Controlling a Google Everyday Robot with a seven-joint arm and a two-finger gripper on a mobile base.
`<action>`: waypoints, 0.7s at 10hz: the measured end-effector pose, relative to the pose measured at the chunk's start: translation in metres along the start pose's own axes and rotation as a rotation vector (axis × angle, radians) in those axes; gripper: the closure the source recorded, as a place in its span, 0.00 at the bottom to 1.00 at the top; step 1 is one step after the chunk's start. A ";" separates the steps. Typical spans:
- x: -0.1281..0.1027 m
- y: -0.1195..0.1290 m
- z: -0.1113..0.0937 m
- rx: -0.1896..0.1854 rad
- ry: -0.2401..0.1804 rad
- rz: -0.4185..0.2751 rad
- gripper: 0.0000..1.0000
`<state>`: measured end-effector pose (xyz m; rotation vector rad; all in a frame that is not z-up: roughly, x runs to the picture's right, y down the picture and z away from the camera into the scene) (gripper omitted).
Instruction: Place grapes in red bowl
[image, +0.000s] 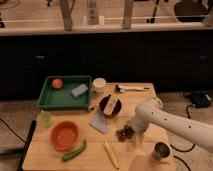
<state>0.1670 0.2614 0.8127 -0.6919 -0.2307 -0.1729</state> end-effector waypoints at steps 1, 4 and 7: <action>0.002 0.000 0.000 -0.002 -0.002 0.001 0.28; 0.004 -0.003 0.001 -0.005 -0.006 0.004 0.56; 0.007 -0.001 0.001 -0.010 -0.006 0.008 0.87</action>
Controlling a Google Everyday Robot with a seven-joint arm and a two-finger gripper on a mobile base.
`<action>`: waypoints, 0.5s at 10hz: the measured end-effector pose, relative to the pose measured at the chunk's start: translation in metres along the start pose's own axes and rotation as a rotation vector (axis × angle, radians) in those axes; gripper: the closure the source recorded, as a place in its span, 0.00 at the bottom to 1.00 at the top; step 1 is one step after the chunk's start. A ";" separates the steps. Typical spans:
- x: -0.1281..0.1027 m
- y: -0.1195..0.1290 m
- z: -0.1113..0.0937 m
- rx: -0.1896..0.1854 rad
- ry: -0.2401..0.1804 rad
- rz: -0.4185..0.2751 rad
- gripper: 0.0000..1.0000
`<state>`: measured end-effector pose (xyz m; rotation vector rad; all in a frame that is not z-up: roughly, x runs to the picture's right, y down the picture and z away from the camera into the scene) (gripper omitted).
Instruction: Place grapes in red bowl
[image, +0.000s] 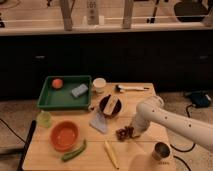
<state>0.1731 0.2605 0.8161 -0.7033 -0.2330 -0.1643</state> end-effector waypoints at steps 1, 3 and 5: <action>0.000 0.005 -0.004 -0.002 0.012 -0.001 0.95; -0.006 0.003 -0.025 0.015 0.028 -0.009 0.98; -0.011 0.002 -0.049 0.028 0.045 -0.013 0.98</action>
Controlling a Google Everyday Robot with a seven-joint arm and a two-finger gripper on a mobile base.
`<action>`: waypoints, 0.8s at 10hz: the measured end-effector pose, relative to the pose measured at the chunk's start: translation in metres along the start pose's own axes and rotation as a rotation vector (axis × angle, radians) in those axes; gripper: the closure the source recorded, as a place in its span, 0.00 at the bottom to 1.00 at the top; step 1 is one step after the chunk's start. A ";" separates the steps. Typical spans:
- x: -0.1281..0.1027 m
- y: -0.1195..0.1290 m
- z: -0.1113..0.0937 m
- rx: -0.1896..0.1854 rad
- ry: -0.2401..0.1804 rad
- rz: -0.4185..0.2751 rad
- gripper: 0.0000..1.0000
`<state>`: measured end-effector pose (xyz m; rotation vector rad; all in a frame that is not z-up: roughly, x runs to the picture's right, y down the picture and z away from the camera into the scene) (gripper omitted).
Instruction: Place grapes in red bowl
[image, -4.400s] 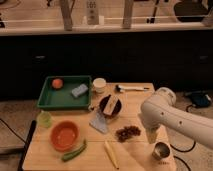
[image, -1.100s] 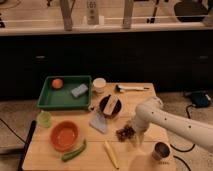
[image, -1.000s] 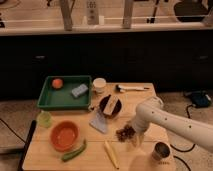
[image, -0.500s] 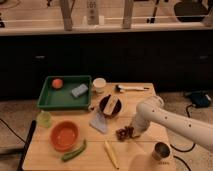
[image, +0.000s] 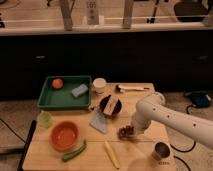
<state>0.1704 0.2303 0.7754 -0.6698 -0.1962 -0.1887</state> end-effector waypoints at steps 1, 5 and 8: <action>0.001 0.002 -0.005 0.001 0.011 0.000 0.98; -0.018 -0.011 -0.032 0.023 0.042 -0.033 0.98; -0.027 -0.012 -0.040 0.026 0.061 -0.052 0.98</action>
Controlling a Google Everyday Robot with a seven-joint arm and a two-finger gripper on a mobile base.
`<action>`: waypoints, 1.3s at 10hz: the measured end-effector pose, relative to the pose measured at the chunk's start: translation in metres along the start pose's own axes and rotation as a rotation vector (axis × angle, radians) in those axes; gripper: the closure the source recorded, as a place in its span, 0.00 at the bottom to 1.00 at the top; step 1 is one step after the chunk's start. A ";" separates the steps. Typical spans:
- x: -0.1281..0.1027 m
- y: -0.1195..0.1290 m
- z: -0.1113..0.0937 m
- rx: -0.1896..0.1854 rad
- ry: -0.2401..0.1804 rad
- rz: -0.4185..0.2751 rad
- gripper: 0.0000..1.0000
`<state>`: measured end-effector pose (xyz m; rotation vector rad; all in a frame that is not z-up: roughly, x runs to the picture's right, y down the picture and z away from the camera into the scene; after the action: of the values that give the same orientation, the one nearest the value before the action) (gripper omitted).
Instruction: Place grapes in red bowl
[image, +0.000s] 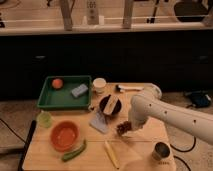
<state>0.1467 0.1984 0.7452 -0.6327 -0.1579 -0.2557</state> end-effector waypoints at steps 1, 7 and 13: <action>-0.004 -0.002 -0.002 -0.001 0.006 -0.015 0.98; -0.027 -0.007 -0.025 -0.001 0.028 -0.087 0.98; -0.054 -0.007 -0.038 -0.011 0.034 -0.154 0.98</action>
<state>0.0960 0.1805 0.7066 -0.6271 -0.1724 -0.4157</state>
